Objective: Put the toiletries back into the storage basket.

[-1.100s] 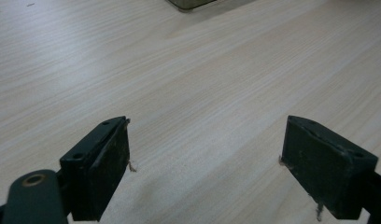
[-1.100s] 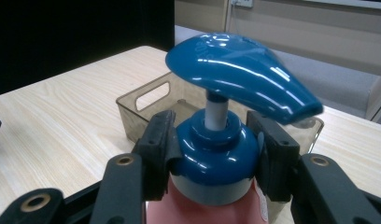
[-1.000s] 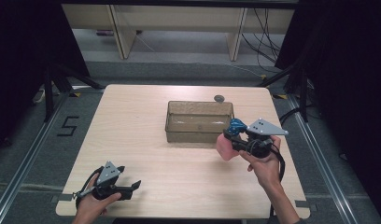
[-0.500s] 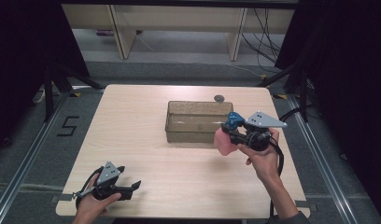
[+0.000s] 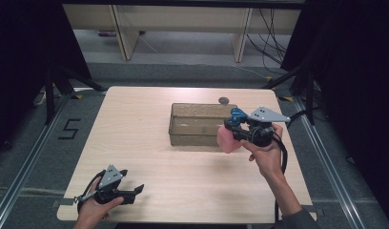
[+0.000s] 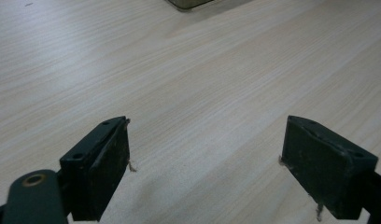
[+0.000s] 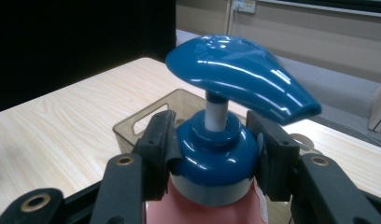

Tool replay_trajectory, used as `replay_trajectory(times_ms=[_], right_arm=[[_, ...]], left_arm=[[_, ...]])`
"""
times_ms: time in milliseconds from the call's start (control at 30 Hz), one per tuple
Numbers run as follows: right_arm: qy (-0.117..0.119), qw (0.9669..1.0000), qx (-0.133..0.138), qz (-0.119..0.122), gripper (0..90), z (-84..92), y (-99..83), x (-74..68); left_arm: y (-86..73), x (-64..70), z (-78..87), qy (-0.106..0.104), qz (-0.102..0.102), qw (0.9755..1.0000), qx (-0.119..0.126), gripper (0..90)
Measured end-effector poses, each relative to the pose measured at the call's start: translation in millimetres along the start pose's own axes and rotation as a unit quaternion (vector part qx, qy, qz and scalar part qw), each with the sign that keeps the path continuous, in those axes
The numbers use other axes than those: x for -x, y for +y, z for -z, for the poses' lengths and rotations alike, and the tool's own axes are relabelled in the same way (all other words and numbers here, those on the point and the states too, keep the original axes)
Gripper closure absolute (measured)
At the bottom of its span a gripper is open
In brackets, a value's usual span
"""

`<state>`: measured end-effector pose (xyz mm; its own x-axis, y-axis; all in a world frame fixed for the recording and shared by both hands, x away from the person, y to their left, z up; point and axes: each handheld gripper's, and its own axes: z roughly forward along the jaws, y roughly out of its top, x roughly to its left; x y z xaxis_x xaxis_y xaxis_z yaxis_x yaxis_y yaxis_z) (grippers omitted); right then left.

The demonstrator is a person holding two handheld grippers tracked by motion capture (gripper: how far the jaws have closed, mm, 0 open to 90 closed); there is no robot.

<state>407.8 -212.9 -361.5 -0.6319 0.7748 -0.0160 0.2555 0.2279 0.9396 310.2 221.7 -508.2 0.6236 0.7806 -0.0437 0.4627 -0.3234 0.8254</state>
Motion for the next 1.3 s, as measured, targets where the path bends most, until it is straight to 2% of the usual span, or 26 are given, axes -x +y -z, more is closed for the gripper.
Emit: replay_trajectory(times_ms=[33, 100, 133, 333, 400, 433, 500, 600, 633, 700, 733, 800, 833, 867, 933, 1000, 1033, 1100, 1133, 1300], right_arm=[[-0.001, 1.0, -0.005, -0.003, 53.8, -0.3, 0.8, 0.6], [0.0, 1.0, -0.005, -0.003, 53.8, -2.5, 2.4, 2.6], [-0.008, 1.0, -0.001, 0.002, 53.8, -3.6, 3.1, 3.7], [-0.005, 0.9999, 0.002, -0.014, 53.8, -10.6, 8.8, 9.0], [-0.009, 0.9999, 0.001, -0.01, 53.8, -12.1, 11.0, 11.1], [-0.014, 0.9997, 0.001, -0.018, 53.8, -13.0, 12.0, 10.4], [-0.015, 0.9998, 0.004, -0.01, 53.8, -15.8, 14.5, 14.0], [-0.014, 0.9997, 0.001, -0.021, 53.8, -19.4, 17.1, 16.6], [-0.015, 0.9996, -0.005, -0.021, 53.8, -19.8, 18.2, 17.4], [-0.02, 0.9996, 0.001, -0.019, 53.8, -22.7, 19.5, 19.2], [-0.019, 0.9994, -0.006, -0.027, 53.8, -23.5, 20.4, 19.0], [-0.024, 0.9995, -0.002, -0.02, 53.7, -27.0, 21.9, 21.5], [-0.021, 0.9995, -0.002, -0.025, 53.8, -29.5, 22.5, 22.0], [-0.028, 0.9994, -0.002, -0.02, 53.8, -30.4, 23.0, 23.2], [-0.028, 0.9994, -0.002, -0.022, 53.8, -33.1, 23.1, 25.3], [-0.027, 0.999, -0.006, -0.034, 53.8, -36.1, 22.5, 26.4], [-0.032, 0.9991, -0.003, -0.028, 53.8, -37.2, 22.2, 28.3], [-0.032, 0.999, -0.003, -0.032, 53.8, -40.0, 21.3, 30.5], [-0.033, 0.9986, -0.008, -0.041, 53.7, -40.9, 21.1, 30.1], [-0.041, 0.9984, -0.007, -0.038, 53.8, -46.9, 19.7, 35.4]], left_arm=[[-0.3, 0.9, -0.2, 0.0, 0.005, 1.0, 0.002, 14.8], [0.2, 0.0, -0.2, 0.001, 0.002, 1.0, 0.002, 14.9], [0.3, 0.0, -0.4, 0.001, 0.004, 1.0, 0.003, 14.8], [0.2, -0.3, -0.4, 0.001, 0.002, 1.0, 0.002, 14.8], [-0.3, 0.0, 0.1, -0.001, 0.001, 1.0, -0.001, 14.9], [-0.1, -0.1, 0.1, 0.0, 0.002, 1.0, 0.0, 14.8], [0.4, -0.3, -0.3, 0.001, 0.004, 1.0, 0.003, 14.8], [0.0, -0.2, 0.2, 0.0, 0.001, 1.0, 0.0, 14.8], [0.2, -0.2, -0.2, 0.0, 0.002, 1.0, 0.002, 14.8], [0.3, 0.0, -0.3, 0.0, 0.002, 1.0, 0.002, 14.8], [0.0, 0.1, 0.0, -0.001, 0.0, 1.0, -0.001, 14.8], [0.2, -0.1, -0.2, 0.0, 0.002, 1.0, 0.002, 14.8], [0.4, 0.1, -0.5, 0.0, 0.004, 1.0, 0.003, 14.9], [0.4, -0.2, -0.4, 0.0, 0.002, 1.0, 0.003, 14.8], [-0.2, 0.9, -0.1, -0.001, 0.005, 1.0, 0.002, 14.9], [0.4, 0.5, -0.4, 0.0, 0.007, 1.0, 0.007, 14.8], [0.5, 0.6, -0.2, 0.001, 0.007, 1.0, 0.006, 14.8], [0.0, 0.4, 0.1, -0.001, 0.004, 1.0, 0.003, 14.8], [0.1, 0.3, 0.1, 0.0, 0.004, 1.0, 0.004, 14.9], [0.1, 0.5, 0.3, -0.001, 0.004, 1.0, 0.002, 14.8]])
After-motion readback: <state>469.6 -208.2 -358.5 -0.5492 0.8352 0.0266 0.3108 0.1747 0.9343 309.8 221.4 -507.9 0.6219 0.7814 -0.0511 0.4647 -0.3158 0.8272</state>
